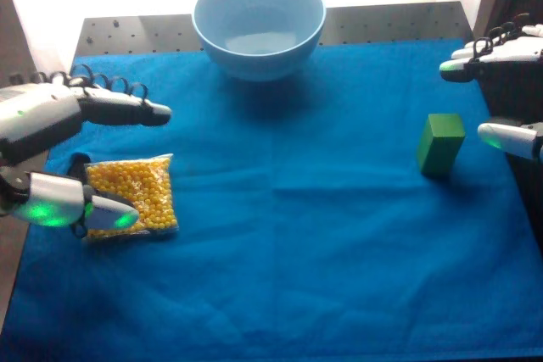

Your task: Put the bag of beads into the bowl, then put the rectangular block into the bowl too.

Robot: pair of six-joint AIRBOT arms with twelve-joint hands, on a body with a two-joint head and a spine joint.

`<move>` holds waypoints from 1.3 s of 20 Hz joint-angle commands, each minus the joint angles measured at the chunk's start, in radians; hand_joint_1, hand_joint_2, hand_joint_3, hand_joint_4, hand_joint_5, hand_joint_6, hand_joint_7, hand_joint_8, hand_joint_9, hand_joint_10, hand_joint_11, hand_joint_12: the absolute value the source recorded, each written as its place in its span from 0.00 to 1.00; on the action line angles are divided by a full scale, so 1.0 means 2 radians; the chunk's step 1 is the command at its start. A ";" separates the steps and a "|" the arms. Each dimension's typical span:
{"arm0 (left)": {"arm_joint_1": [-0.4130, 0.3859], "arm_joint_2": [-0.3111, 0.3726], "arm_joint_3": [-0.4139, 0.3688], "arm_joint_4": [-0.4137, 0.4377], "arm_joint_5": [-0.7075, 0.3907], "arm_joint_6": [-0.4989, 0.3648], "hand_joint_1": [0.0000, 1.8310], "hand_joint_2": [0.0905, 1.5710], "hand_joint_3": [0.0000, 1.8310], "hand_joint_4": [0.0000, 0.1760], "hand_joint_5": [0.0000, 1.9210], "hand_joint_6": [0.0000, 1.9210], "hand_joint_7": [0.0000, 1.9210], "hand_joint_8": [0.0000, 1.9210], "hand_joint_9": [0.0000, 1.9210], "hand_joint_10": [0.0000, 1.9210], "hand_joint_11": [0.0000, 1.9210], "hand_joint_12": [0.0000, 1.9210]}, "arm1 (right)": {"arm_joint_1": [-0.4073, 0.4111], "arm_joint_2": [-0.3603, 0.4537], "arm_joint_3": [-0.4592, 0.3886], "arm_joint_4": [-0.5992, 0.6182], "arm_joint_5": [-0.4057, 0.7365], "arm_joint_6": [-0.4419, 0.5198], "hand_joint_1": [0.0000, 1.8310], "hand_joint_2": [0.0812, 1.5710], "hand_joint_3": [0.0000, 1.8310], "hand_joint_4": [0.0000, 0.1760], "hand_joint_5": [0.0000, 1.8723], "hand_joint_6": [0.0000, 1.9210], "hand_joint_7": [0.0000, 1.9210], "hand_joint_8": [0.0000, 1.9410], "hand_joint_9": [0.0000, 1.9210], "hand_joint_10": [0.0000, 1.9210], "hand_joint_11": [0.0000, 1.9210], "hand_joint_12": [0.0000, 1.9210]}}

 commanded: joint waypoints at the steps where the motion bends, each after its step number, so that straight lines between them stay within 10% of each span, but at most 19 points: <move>1: -0.010 -0.003 0.004 0.005 -0.020 -0.001 0.52 0.58 0.00 0.13 0.25 0.01 0.20 0.00 0.18 0.01 0.00 0.48 | 0.006 0.000 0.003 0.015 0.058 0.002 0.41 0.81 0.00 0.00 0.30 0.00 0.26 0.00 0.23 0.00 0.11 0.35; 5: -0.034 -0.014 0.010 0.030 0.057 0.039 0.51 0.55 0.00 0.00 0.27 0.00 0.22 0.00 0.20 0.01 0.00 0.50 | 0.006 -0.001 0.003 0.014 0.057 0.002 0.38 0.82 0.00 0.00 0.29 0.00 0.25 0.00 0.22 0.00 0.11 0.34; 8: -0.040 -0.019 0.009 0.029 0.082 0.071 0.48 0.55 0.00 0.27 0.26 0.00 0.22 0.00 0.23 0.01 0.00 0.61 | 0.006 -0.002 0.003 0.014 0.056 0.002 0.35 0.82 0.00 0.00 0.28 0.00 0.24 0.00 0.21 0.00 0.09 0.33; 14: -0.047 -0.031 0.010 0.009 0.094 0.110 0.60 0.59 0.00 0.00 0.34 0.00 0.34 0.00 0.34 0.02 0.03 0.72 | 0.005 -0.004 0.003 0.013 0.056 0.002 0.36 0.83 0.00 0.02 0.29 0.00 0.24 0.00 0.22 0.00 0.12 0.34; 16: -0.049 -0.033 0.011 0.008 0.094 0.111 0.63 0.62 0.00 0.00 0.42 0.00 0.45 0.01 0.42 0.02 0.06 0.66 | 0.005 -0.004 0.003 0.013 0.056 0.002 0.37 0.85 0.00 0.20 0.28 0.00 0.23 0.00 0.20 0.00 0.12 0.23; 17: -0.050 -0.033 0.011 0.005 0.093 0.115 0.66 0.66 0.00 0.00 0.50 0.36 0.53 0.39 0.48 0.04 0.08 0.66 | 0.005 -0.004 0.003 0.012 0.056 0.002 0.37 0.86 0.00 0.24 0.28 0.00 0.23 0.00 0.20 0.00 0.12 0.18; 21: -0.059 -0.032 0.011 -0.003 0.076 0.119 0.65 0.73 0.00 0.00 0.46 0.53 0.45 0.68 0.32 0.55 0.06 0.76 | 0.003 -0.005 0.003 0.012 0.056 0.002 0.33 0.86 0.00 0.34 0.29 0.00 0.24 0.00 0.21 0.00 0.16 0.14; 26: -0.103 -0.008 -0.008 0.022 0.033 0.119 0.66 0.73 0.00 0.00 0.47 0.51 0.45 0.69 0.29 0.72 0.17 0.97 | 0.000 -0.005 0.003 0.012 0.056 0.002 0.36 0.86 0.00 0.30 0.29 0.00 0.24 0.00 0.21 0.00 0.15 0.14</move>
